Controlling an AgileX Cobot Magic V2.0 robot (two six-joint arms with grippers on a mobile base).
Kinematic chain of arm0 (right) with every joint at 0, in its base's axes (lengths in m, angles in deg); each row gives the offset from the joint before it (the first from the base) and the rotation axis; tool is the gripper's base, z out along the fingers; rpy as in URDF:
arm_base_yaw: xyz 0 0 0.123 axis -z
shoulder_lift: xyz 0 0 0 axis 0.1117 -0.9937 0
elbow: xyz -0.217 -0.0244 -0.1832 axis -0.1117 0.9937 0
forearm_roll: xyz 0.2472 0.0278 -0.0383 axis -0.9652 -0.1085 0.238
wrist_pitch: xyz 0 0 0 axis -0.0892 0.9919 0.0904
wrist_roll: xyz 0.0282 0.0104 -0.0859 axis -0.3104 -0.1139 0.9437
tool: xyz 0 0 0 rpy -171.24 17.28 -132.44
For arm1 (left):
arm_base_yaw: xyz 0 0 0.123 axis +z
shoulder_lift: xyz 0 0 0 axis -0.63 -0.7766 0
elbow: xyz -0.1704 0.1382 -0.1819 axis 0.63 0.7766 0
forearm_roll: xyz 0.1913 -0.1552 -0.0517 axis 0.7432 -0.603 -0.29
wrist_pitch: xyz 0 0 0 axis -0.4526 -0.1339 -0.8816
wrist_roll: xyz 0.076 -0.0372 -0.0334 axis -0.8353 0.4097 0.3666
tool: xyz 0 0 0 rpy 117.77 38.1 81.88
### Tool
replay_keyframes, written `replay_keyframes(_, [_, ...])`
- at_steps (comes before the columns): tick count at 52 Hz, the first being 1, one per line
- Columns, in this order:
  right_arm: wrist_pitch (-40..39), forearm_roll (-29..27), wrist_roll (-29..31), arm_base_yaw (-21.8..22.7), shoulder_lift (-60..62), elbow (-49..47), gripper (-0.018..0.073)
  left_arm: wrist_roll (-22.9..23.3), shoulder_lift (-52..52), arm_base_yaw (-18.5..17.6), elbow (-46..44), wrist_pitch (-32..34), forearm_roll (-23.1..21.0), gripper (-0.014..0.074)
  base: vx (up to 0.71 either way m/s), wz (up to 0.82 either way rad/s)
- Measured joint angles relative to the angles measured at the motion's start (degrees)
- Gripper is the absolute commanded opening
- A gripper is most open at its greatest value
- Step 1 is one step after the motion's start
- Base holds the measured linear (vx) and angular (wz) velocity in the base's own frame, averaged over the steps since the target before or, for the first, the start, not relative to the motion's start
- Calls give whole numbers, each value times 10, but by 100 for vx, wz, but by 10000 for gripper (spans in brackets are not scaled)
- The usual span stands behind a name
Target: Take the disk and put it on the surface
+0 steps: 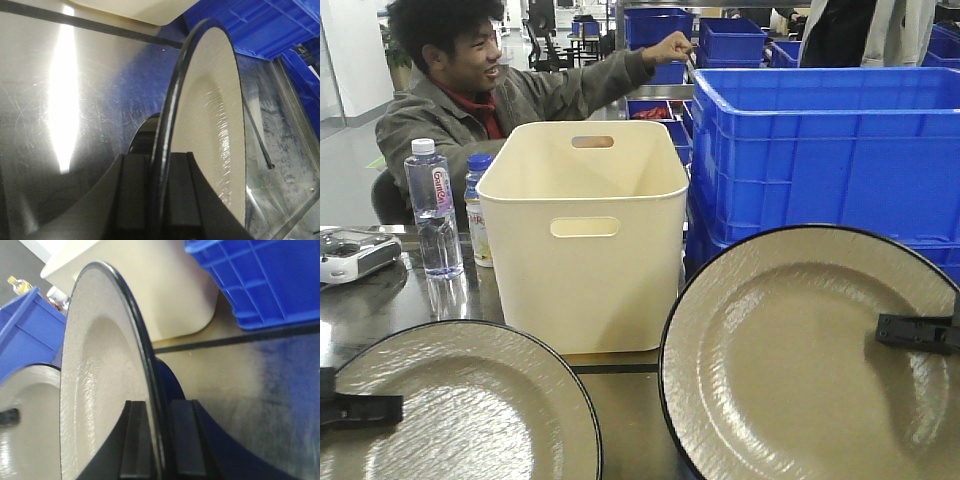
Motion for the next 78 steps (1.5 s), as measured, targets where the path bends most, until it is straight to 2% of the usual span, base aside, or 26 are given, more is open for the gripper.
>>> replay_keyframes(5, [0, -8, 2, 0, 0, -16, -9, -20, -46, -36, 0, 35, -31, -2, 0, 0])
replay_keyframes(17, [3, -18, 3, 0, 0, -42, -9, -40, -134, -158, 0, 130, -119, -2, 0, 0])
replay_keyframes(24, [3, -17, 4, 0, 0, -42, -9, -64, -170, -208, 0, 163, -157, 3, 0, 0])
replay_keyframes(30, [3, -16, 4, 0, 0, -42, -9, -90, -187, -236, -1, 174, -190, 22, 0, 0])
replay_keyframes(38, [3, -16, 4, 0, 0, -42, -9, -111, -202, -247, -4, 178, -210, 100, 0, 0])
replay_keyframes(47, [4, -16, 4, 0, 0, -42, -9, -140, -204, -248, -5, 178, -215, 279, 0, 0])
replay_keyframes(55, [7, -16, 4, 0, 0, -42, -9, -207, -205, -252, -5, 189, -199, 455, 0, 0])
replay_keyframes(61, [7, -16, 4, 0, 0, -42, -9, -245, -205, -253, -5, 199, -196, 552, 0, 0])
replay_keyframes(72, [9, -15, 4, 0, 0, -42, -9, -282, -199, -253, -5, 269, -193, 584, 0, 0])
replay_keyframes(78, [9, -9, 4, 0, 0, -42, -9, -285, -170, -253, -5, 317, -166, 584, 0, 0])
